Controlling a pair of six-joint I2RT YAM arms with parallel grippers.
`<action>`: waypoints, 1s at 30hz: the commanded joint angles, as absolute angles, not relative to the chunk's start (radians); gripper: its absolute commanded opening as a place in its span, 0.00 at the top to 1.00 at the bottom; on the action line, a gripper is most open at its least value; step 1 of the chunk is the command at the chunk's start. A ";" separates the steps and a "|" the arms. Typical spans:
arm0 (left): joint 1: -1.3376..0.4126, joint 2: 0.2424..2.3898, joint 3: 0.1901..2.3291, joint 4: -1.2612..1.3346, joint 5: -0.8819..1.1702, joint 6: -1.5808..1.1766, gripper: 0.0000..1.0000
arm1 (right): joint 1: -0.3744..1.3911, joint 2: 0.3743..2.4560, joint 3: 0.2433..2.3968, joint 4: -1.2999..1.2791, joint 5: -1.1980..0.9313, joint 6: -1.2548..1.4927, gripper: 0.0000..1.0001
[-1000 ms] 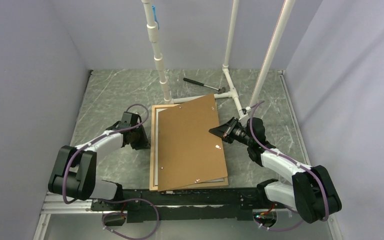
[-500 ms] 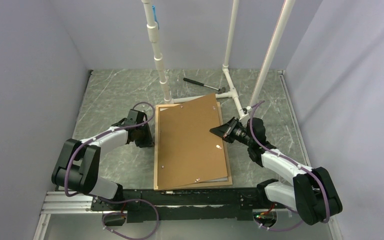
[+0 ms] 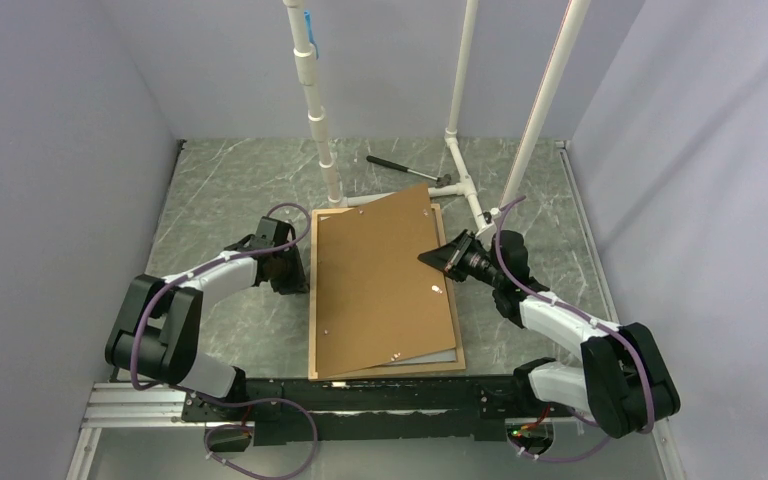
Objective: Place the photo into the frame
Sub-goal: Place the photo frame item in the photo frame.
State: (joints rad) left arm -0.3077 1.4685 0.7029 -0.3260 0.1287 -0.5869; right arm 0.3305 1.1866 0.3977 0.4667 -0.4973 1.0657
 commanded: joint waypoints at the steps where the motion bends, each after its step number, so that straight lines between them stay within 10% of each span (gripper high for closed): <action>1: -0.320 1.530 0.677 -0.368 0.096 -0.560 0.76 | 0.330 1.190 0.451 0.605 -0.476 1.033 1.00; 30: -0.321 1.536 0.685 -0.380 0.088 -0.552 0.76 | 0.322 1.254 0.476 0.501 -0.481 1.054 1.00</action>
State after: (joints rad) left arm -0.3077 1.4799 0.7158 -0.3382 0.1303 -0.5835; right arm 0.3210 1.2587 0.4278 0.5056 -0.4652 1.0546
